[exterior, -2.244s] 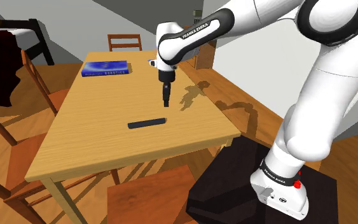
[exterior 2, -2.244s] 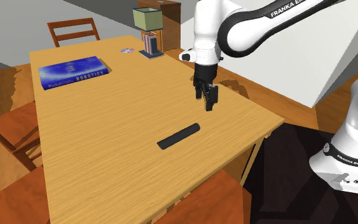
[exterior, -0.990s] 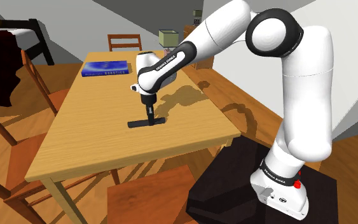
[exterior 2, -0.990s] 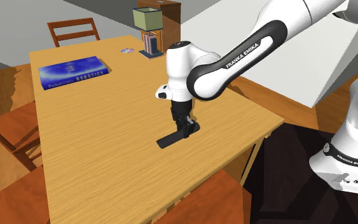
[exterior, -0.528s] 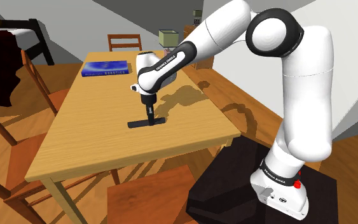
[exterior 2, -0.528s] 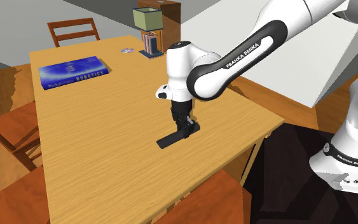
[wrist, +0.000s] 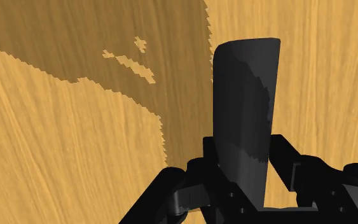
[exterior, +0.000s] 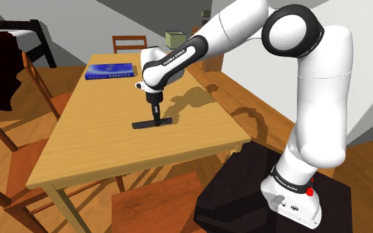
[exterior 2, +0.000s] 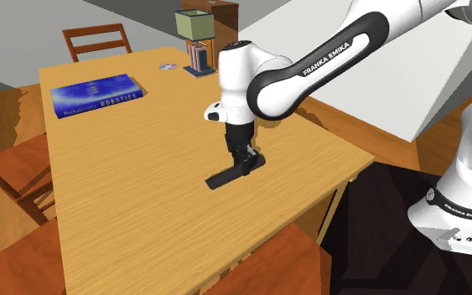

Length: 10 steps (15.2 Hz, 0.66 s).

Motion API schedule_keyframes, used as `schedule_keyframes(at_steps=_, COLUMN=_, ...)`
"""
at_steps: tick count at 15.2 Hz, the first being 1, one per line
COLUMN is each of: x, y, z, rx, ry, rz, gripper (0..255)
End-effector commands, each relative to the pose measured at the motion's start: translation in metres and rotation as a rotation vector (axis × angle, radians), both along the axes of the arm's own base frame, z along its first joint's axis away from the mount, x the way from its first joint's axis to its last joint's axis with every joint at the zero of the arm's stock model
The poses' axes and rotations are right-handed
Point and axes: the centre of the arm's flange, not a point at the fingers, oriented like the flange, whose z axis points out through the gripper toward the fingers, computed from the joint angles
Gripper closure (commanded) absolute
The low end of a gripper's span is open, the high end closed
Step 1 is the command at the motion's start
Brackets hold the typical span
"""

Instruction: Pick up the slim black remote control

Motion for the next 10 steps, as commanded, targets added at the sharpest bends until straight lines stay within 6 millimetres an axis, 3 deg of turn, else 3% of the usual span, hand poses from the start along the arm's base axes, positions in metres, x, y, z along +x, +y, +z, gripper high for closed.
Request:
schedule_keyframes(at_steps=1, x=0.000, y=0.000, z=0.011, rx=0.000, ry=0.000, rz=0.000, gripper=255)
schedule_keyframes(at_steps=8, x=0.000, y=0.000, z=0.048, rx=0.000, ry=0.000, rz=0.000, gripper=255)
schedule_keyframes(at_steps=10, x=0.000, y=0.000, z=0.049, rx=0.000, ry=0.000, rz=0.000, gripper=255)
